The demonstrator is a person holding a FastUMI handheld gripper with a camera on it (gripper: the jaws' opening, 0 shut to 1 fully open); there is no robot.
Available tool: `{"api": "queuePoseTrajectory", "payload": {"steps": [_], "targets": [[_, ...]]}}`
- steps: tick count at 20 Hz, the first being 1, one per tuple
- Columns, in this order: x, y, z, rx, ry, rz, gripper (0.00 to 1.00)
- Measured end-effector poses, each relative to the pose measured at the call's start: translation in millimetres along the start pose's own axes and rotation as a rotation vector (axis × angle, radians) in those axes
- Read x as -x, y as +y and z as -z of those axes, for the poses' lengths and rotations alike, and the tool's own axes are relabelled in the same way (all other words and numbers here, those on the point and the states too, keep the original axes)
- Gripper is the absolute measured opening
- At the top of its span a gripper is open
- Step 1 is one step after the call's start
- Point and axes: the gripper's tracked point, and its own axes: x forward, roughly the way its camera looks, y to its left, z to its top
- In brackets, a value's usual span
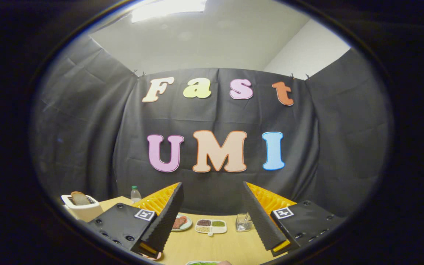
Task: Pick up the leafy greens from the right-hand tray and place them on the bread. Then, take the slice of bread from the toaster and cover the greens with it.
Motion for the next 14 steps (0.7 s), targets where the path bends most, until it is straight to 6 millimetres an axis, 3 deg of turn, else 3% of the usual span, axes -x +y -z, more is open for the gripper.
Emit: {"api": "queuePoseTrajectory", "payload": {"steps": [7,14], "targets": [[-1,-12,1,0.000,-0.003,0.008,1.00],[-6,-27,18,0.003,0.023,-0.017,1.00]]}}
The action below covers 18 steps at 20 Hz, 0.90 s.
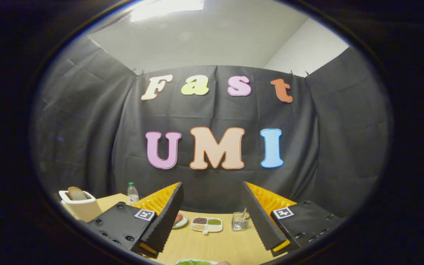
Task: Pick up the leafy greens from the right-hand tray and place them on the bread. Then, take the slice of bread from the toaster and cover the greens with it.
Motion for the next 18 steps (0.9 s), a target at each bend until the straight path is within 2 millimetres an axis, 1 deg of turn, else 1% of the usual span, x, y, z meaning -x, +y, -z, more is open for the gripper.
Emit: {"api": "queuePoseTrajectory", "payload": {"steps": [7,13,18], "targets": [[-7,-5,29,0.058,0.058,-0.096,1.00],[-6,-4,68,0.170,0.163,-0.257,1.00],[-4,3,108,0.230,0.262,-0.380,1.00]]}}
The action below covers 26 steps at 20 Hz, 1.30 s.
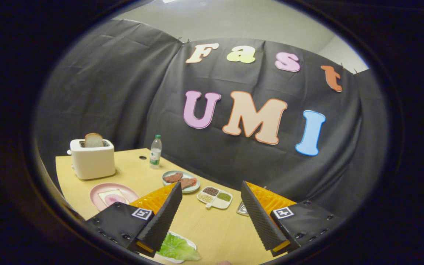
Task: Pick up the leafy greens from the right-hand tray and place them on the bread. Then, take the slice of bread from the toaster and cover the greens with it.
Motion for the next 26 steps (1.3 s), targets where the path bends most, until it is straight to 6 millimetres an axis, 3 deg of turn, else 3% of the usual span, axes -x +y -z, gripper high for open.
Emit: {"api": "queuePoseTrajectory", "payload": {"steps": [11,17,22,26], "targets": [[-14,34,90,0.130,0.259,-0.293,1.00],[-19,59,151,0.177,0.438,-0.451,0.99],[-10,72,194,0.199,0.581,-0.551,0.99],[-5,84,214,0.228,0.647,-0.618,0.99]]}}
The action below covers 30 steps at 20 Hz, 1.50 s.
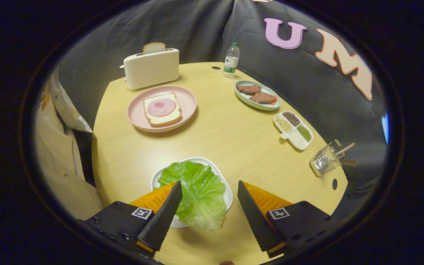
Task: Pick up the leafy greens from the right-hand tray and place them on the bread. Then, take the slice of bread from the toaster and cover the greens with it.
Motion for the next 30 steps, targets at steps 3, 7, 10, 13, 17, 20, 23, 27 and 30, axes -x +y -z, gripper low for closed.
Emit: {"api": "queuePoseTrajectory", "payload": {"steps": [3,7,10,13,17,20,23,27,30], "targets": [[-13,11,10,0.032,0.048,-0.035,0.99],[-29,19,27,0.063,0.115,-0.063,0.99],[-37,20,35,0.069,0.149,-0.070,0.99],[-44,22,40,0.062,0.176,-0.085,0.99],[-48,30,47,-0.028,0.215,-0.129,0.95],[-47,29,48,-0.060,0.228,-0.116,0.89],[-47,41,46,-0.034,0.227,-0.126,0.55],[-47,48,47,-0.035,0.236,-0.126,0.24],[-44,50,44,-0.045,0.231,-0.127,0.09]]}}
